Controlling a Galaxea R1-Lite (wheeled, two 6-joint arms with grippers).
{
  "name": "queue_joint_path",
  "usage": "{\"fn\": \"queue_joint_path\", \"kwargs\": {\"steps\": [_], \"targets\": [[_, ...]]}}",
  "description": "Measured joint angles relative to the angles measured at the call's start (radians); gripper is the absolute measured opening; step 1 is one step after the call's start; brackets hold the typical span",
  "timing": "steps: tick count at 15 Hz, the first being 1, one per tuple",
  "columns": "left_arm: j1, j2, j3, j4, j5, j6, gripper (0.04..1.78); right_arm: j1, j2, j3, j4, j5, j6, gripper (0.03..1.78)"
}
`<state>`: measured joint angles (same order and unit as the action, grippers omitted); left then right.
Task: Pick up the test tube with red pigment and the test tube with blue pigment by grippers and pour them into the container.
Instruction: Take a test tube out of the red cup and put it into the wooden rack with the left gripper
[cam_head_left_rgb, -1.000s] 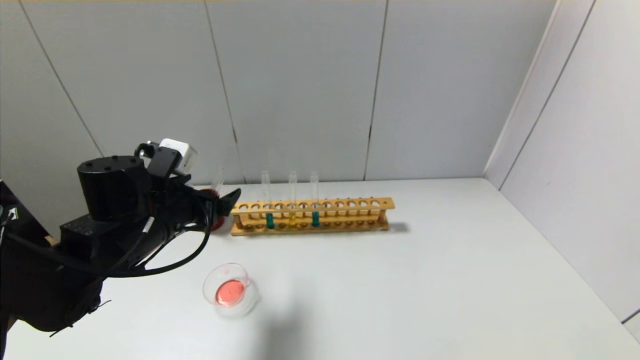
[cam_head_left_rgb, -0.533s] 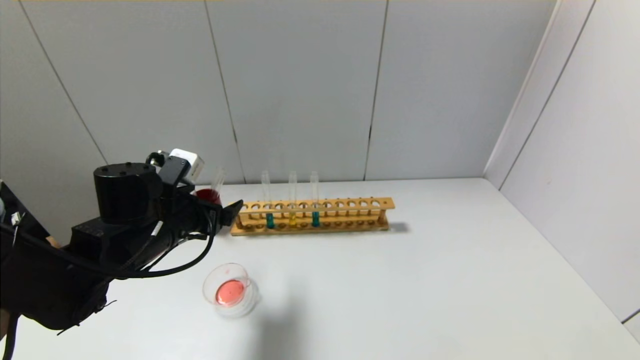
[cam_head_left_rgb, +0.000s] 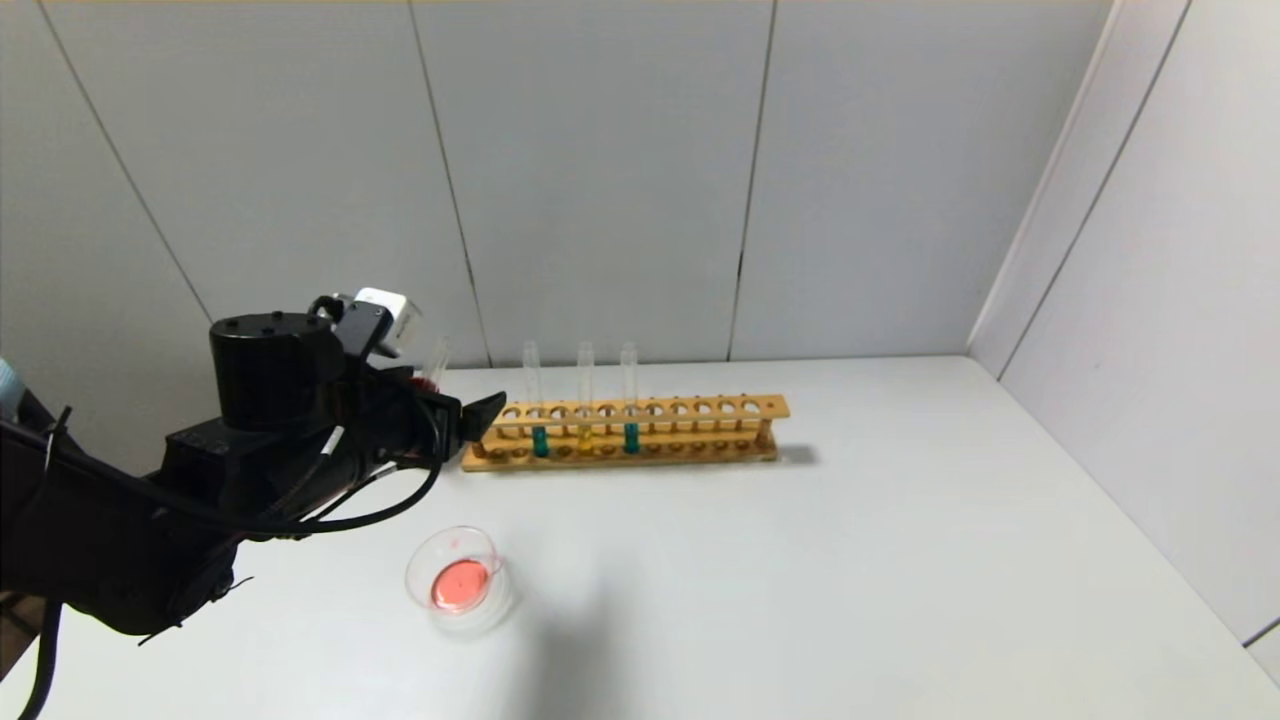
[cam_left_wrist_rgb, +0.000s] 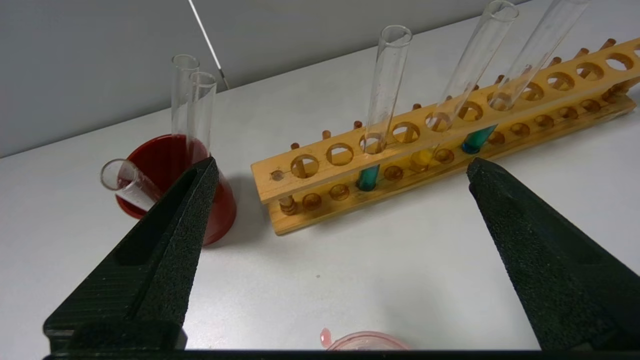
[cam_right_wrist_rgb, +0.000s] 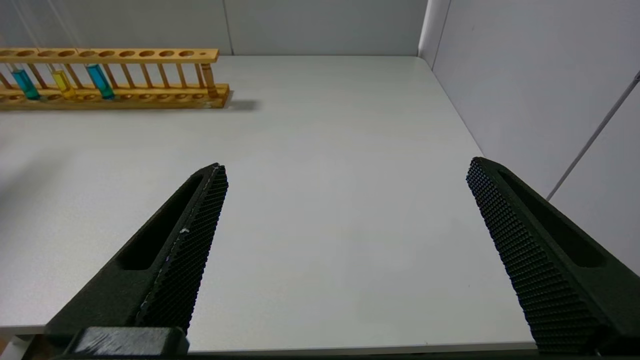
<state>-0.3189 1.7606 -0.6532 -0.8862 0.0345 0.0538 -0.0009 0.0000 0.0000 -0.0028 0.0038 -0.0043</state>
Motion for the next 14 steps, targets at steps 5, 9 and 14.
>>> {"fn": "queue_joint_path", "kwargs": {"steps": [5,9,14], "targets": [[-0.025,0.060,-0.055,-0.005,-0.002,-0.026,1.75,0.001,0.000,0.000,0.000,0.000,0.000,1.75],[-0.030,0.111,-0.084,-0.015,-0.002,-0.027,1.75,0.000,0.000,0.000,0.000,0.000,0.000,1.75],[-0.031,0.163,-0.125,-0.015,-0.003,-0.032,1.75,0.000,0.000,0.000,0.000,0.000,0.000,1.75]]}}
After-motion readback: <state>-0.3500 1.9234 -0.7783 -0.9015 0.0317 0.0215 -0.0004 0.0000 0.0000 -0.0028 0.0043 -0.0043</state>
